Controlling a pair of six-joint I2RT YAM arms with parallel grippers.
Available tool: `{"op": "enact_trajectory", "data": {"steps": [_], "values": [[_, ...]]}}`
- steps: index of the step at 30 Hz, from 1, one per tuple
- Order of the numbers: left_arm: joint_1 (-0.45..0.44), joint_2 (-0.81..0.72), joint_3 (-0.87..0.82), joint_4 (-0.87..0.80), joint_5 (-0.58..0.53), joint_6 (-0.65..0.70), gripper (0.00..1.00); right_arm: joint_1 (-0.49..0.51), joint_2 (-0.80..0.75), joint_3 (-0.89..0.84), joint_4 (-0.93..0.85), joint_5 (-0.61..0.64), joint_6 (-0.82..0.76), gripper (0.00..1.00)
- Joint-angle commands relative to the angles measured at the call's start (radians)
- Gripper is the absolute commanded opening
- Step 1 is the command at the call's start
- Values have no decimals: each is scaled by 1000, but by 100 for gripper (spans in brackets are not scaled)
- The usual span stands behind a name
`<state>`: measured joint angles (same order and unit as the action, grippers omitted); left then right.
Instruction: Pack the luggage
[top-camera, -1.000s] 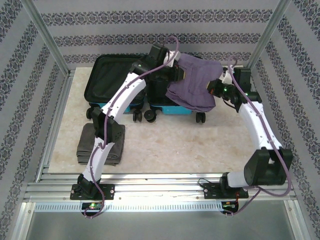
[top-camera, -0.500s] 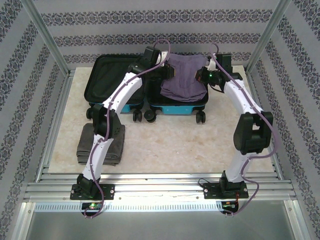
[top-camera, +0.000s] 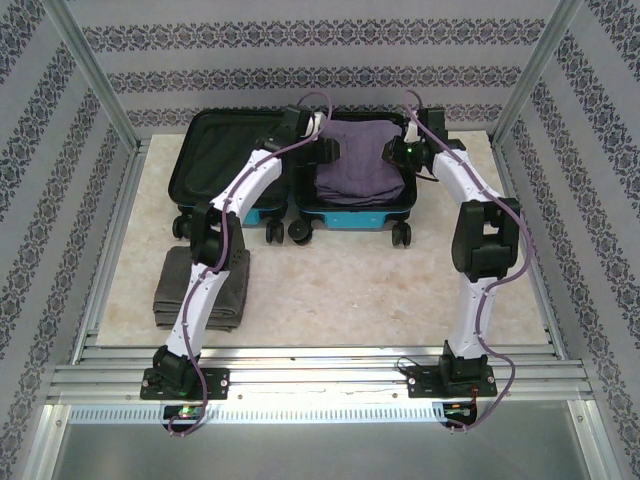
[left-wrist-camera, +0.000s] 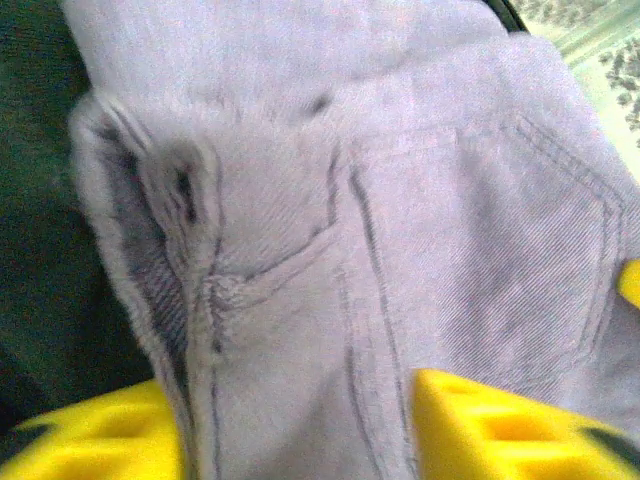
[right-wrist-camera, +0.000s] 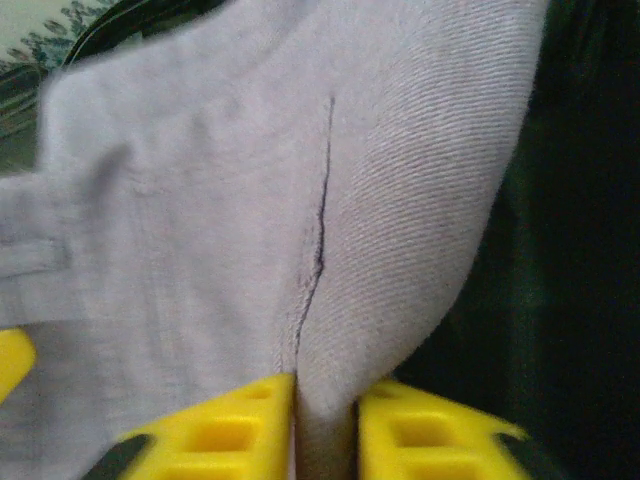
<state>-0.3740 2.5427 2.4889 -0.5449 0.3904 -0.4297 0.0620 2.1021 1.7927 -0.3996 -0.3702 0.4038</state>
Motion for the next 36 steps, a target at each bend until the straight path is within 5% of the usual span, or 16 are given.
{"op": "enact_trajectory", "data": {"steps": [1, 6, 20, 29, 36], "values": [[24, -8, 67, 36, -40, 0, 63, 7, -3, 51, -5, 49, -34, 44], [28, -52, 66, -35, -113, 38, 66, 7, -51, 35, -13, 67, -47, 54], [26, -256, -138, -85, -126, 32, 66, 36, -95, 26, -16, 39, -47, 55], [26, -574, -595, -22, -247, 36, 67, 84, -132, -66, 30, -6, -9, 54], [26, -905, -1029, -15, -406, 29, 71, 163, -326, -341, 113, 40, -8, 55]]}}
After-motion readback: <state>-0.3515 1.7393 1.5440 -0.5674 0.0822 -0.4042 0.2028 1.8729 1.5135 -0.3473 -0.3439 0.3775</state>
